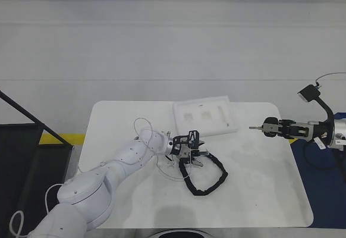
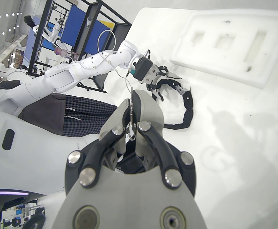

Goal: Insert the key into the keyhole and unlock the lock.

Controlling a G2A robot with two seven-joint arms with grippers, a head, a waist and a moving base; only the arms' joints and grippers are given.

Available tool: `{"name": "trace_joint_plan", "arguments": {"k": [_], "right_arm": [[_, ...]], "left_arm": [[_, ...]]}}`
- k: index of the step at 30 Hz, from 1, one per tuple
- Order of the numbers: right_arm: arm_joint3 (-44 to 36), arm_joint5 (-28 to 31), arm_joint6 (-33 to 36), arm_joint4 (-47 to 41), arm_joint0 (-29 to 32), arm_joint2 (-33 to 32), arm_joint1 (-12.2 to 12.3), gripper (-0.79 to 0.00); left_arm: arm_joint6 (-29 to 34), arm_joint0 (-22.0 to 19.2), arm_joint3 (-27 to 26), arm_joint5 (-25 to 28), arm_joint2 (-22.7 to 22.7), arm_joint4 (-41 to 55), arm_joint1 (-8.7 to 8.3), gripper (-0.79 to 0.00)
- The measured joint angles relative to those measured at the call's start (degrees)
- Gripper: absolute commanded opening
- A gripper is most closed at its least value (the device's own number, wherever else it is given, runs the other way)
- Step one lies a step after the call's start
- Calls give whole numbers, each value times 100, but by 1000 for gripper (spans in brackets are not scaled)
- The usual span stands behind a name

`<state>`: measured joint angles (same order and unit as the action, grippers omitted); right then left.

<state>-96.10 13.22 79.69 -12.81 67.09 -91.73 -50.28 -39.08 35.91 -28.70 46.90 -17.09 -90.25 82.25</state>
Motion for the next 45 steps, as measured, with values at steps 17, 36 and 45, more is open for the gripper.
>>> {"name": "trace_joint_plan", "arguments": {"k": [17,36,45], "right_arm": [[0,0,0,0,0,0,0,-785],[0,0,0,0,0,0,0,-785],[0,0,0,0,0,0,0,-785]], "left_arm": [[-92,-128,756,-172,103,-240,415,-332],[131,-212,1235,-23,96,-232,721,-499],[196,-245,1357,43,69,-197,805,-785]]}}
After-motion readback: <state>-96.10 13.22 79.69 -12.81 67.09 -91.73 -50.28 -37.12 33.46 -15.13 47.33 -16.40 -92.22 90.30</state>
